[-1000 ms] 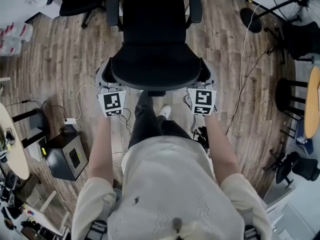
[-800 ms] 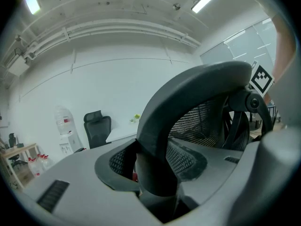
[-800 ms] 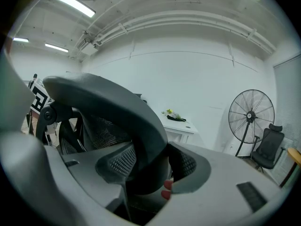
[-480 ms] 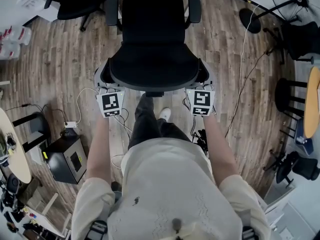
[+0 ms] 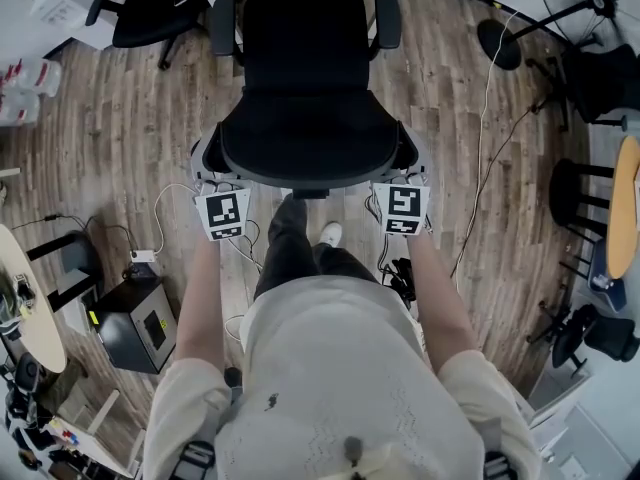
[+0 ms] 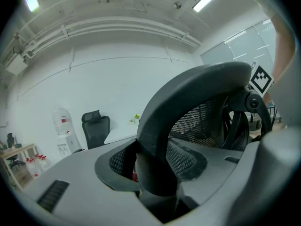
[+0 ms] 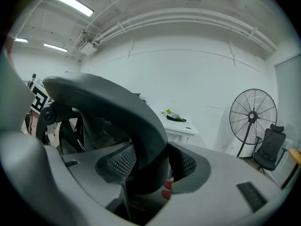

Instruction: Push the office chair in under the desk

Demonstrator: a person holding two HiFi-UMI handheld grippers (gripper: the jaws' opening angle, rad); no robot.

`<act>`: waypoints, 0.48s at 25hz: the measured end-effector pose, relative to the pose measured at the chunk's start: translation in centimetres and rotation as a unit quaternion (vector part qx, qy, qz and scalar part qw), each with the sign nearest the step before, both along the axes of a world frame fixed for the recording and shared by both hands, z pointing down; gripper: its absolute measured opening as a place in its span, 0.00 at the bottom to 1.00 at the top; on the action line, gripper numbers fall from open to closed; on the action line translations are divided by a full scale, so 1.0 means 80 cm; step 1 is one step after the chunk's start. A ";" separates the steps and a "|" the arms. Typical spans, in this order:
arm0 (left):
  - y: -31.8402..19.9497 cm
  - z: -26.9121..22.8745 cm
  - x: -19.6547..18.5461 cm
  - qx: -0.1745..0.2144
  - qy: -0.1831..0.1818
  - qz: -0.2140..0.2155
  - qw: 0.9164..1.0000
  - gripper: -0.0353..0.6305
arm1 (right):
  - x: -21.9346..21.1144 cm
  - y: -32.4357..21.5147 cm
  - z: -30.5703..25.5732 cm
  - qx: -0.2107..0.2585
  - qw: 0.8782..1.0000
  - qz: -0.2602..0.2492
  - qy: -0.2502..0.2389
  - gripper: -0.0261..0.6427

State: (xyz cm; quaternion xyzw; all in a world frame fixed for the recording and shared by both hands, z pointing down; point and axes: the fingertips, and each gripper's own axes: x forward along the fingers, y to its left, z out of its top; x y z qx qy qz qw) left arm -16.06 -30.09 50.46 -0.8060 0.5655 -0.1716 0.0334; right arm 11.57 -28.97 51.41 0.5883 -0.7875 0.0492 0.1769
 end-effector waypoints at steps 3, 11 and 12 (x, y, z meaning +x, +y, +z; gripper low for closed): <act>-0.008 0.000 0.000 0.000 0.000 -0.001 1.000 0.37 | 0.000 -0.009 0.000 -0.002 1.000 -0.001 0.000 0.37; -0.040 -0.001 0.005 -0.003 0.004 -0.001 1.000 0.37 | 0.005 -0.044 0.000 -0.001 1.000 -0.002 0.004 0.38; -0.044 -0.001 0.005 -0.003 0.004 -0.001 1.000 0.37 | 0.006 -0.048 0.001 -0.002 1.000 -0.001 0.005 0.38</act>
